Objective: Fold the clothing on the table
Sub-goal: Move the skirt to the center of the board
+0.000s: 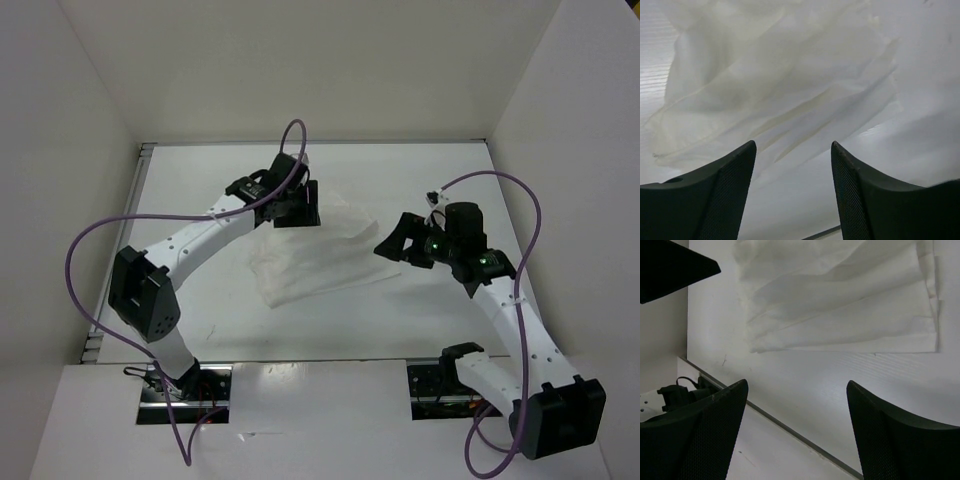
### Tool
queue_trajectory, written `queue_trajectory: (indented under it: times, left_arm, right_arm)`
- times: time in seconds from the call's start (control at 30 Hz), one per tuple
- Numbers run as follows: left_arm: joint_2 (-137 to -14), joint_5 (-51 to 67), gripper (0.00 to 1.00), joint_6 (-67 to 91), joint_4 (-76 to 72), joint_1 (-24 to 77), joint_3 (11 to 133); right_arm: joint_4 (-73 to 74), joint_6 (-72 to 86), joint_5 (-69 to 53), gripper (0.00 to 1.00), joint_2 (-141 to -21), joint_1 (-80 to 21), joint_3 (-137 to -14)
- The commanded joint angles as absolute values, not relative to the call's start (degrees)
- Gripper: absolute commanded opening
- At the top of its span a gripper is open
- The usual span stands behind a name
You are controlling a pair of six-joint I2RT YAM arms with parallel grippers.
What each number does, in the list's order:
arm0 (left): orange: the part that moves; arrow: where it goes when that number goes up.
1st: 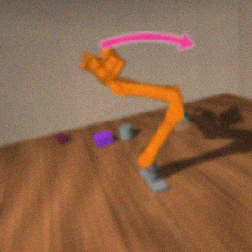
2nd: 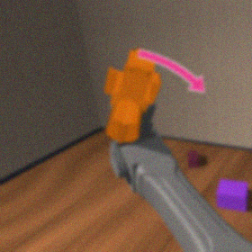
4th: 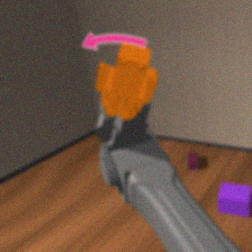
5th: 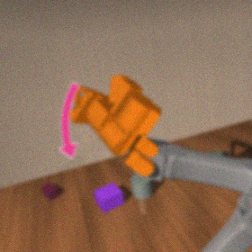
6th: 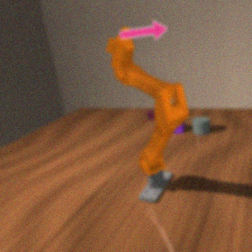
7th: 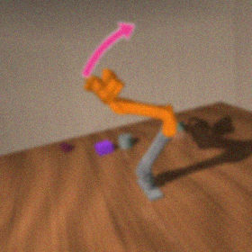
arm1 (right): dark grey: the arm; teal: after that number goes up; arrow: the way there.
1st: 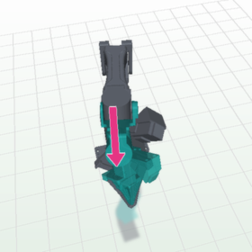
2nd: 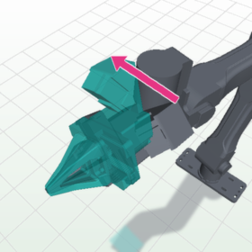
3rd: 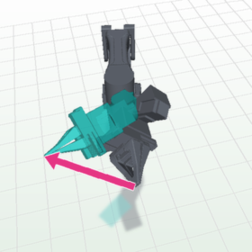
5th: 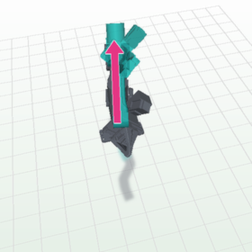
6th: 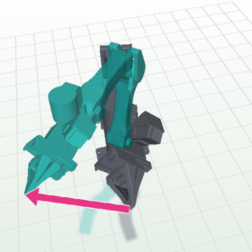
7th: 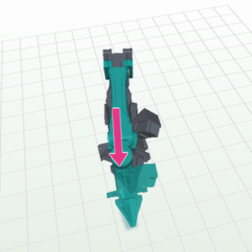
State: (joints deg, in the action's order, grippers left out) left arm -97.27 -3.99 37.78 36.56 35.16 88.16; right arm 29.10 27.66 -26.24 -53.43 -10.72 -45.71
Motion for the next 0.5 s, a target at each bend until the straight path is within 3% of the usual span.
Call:
queue_trajectory:
  times: [0.0, 0.07, 0.2, 0.33, 0.47]
  left_arm:
    - [-95.45, -10.69, 0.69, 37.88, 38.84, 34.02, 85.18]
    - [-95.45, -13.7, 0.66, 37.88, 41.3, 33.31, 83.24]
    - [-97.38, -16.44, 0.4, 37.88, 43.33, 32.7, 78.67]
    - [-99.66, -15.73, 0.4, 37.88, 42.54, 32.7, 76.03]
    - [-99.67, -19.15, 0.44, 37.88, 43.24, 32.7, 75.41]
  right_arm:
    - [26.02, 25.23, -28.3, 0.84, -55.71, -10.28, -49.38]
    - [26.02, 24.7, -28.83, 0.84, -57.21, -10.28, -50.53]
    - [25.41, 24.17, -28.21, 0.84, -61.51, -10.9, -52.82]
    - [27.6, 23.65, -33.12, 0.75, -76.85, -10.9, -56.15]
    - [24.88, 24.43, -35.96, 0.71, -80.68, -14.49, -56.17]
